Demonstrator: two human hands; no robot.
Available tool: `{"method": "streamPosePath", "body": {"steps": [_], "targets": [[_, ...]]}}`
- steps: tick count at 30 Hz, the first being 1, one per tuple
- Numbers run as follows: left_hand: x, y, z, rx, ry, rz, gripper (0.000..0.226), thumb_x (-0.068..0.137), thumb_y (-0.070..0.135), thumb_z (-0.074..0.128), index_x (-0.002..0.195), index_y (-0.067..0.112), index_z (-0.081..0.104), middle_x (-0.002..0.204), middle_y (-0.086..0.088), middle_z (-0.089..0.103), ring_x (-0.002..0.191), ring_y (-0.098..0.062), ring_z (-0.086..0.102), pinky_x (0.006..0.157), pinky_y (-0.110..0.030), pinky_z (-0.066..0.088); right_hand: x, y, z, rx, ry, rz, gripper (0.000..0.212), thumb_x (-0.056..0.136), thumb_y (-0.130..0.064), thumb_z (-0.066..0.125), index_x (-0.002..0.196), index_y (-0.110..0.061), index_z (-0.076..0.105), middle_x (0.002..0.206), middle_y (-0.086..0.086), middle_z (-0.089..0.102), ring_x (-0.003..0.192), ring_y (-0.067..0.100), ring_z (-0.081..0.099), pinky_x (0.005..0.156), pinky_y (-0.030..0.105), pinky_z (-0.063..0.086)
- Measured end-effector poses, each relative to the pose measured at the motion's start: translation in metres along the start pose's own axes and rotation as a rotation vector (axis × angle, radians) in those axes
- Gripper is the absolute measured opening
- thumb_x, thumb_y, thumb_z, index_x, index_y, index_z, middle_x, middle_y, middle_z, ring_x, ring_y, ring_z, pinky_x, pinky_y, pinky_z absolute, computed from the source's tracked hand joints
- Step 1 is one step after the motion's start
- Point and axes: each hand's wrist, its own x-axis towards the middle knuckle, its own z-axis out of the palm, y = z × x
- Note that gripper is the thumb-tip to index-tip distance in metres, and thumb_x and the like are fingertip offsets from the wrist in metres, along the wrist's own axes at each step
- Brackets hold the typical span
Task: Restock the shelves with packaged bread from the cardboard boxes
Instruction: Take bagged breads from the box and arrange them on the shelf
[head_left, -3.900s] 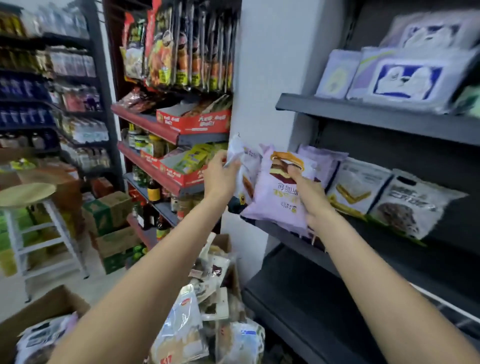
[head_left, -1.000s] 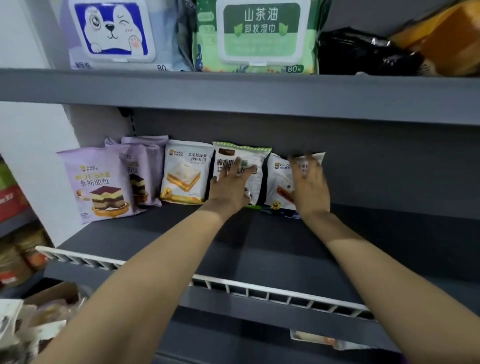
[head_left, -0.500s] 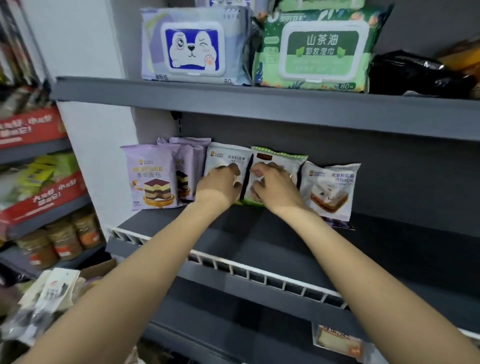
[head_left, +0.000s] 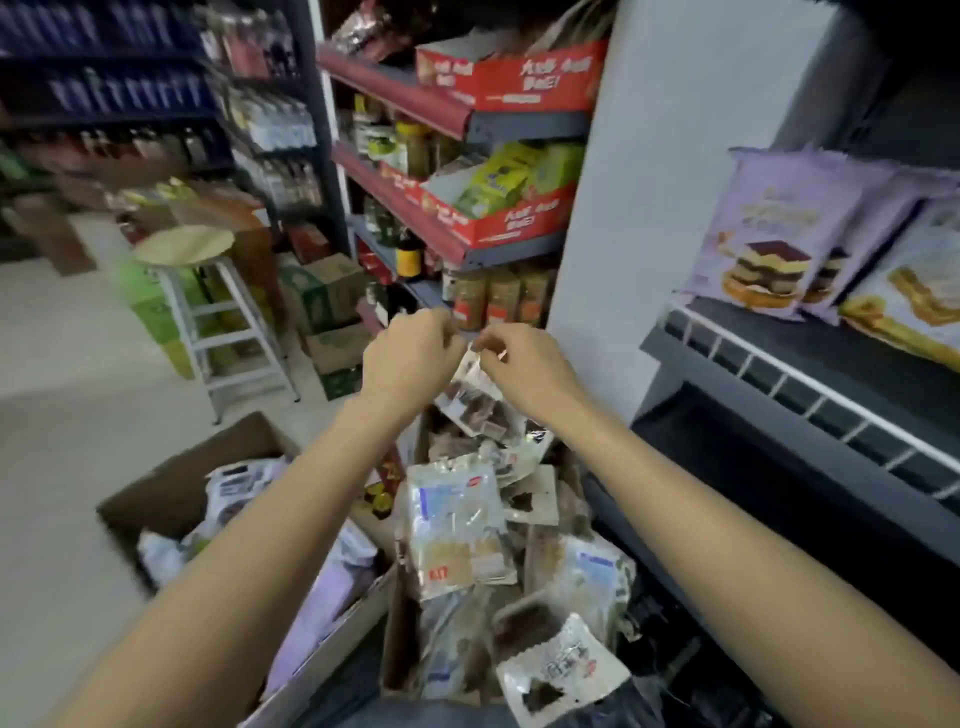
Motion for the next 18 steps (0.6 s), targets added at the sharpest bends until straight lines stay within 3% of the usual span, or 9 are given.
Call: {"method": "streamPosePath", "body": {"steps": [4,8,11,13,16,18], "targets": [[-0.030,-0.127,-0.001,0.083,-0.068,-0.193,0.020,0.092,0.026,0.046,0.090,0.009,0.057,0.082,-0.010,0.059,0.080,-0.030,0.058,0.062,-0.035,0.044,0.021,-0.050,0.131,0.040,-0.195,-0.035,0.023,0.089,-0.014,0.051,0.104,-0.012,0.068,0.106,0.010,0.067,0.098,0.027,0.062,0.080,0.037,0.052],[-0.063,-0.243,0.016,0.169,-0.203,-0.375,0.028,0.094,0.030,0.045,0.103,0.008,0.058,0.106,-0.017,0.063,0.099,-0.036,0.060,0.077,-0.041,0.049,0.031,-0.085,0.257,0.091,-0.391,0.011,0.021,0.089,-0.011,0.050,0.096,-0.005,0.068,0.100,0.017,0.068,0.095,0.032,0.063,0.079,0.040,0.052],[-0.084,-0.316,0.034,0.160,-0.293,-0.476,0.028,0.093,0.026,0.046,0.109,0.005,0.057,0.114,-0.019,0.061,0.107,-0.037,0.058,0.082,-0.040,0.048,0.036,-0.094,0.334,0.065,-0.505,0.063,0.020,0.088,-0.013,0.049,0.095,-0.009,0.067,0.105,0.019,0.066,0.099,0.034,0.062,0.079,0.037,0.050],[-0.093,-0.360,0.050,0.123,-0.352,-0.523,0.029,0.093,0.021,0.046,0.113,0.001,0.055,0.117,-0.021,0.059,0.110,-0.037,0.056,0.085,-0.040,0.047,0.041,-0.092,0.377,0.030,-0.584,0.111,0.019,0.090,-0.015,0.050,0.104,-0.010,0.062,0.114,0.021,0.063,0.105,0.035,0.059,0.077,0.033,0.045],[-0.096,-0.412,0.077,0.092,-0.450,-0.575,0.034,0.093,0.016,0.046,0.122,-0.003,0.045,0.126,-0.024,0.047,0.118,-0.040,0.048,0.096,-0.043,0.041,0.052,-0.082,0.431,0.006,-0.654,0.199,0.048,0.093,-0.024,0.050,0.139,-0.014,0.040,0.127,0.024,0.054,0.115,0.038,0.053,0.088,0.037,0.043],[-0.089,-0.437,0.095,0.057,-0.507,-0.562,0.041,0.094,0.017,0.049,0.128,-0.004,0.038,0.132,-0.022,0.039,0.121,-0.039,0.045,0.098,-0.041,0.037,0.061,-0.078,0.456,-0.016,-0.700,0.199,0.060,0.094,-0.029,0.051,0.149,-0.025,0.026,0.135,0.025,0.048,0.121,0.039,0.048,0.094,0.037,0.040]]}}
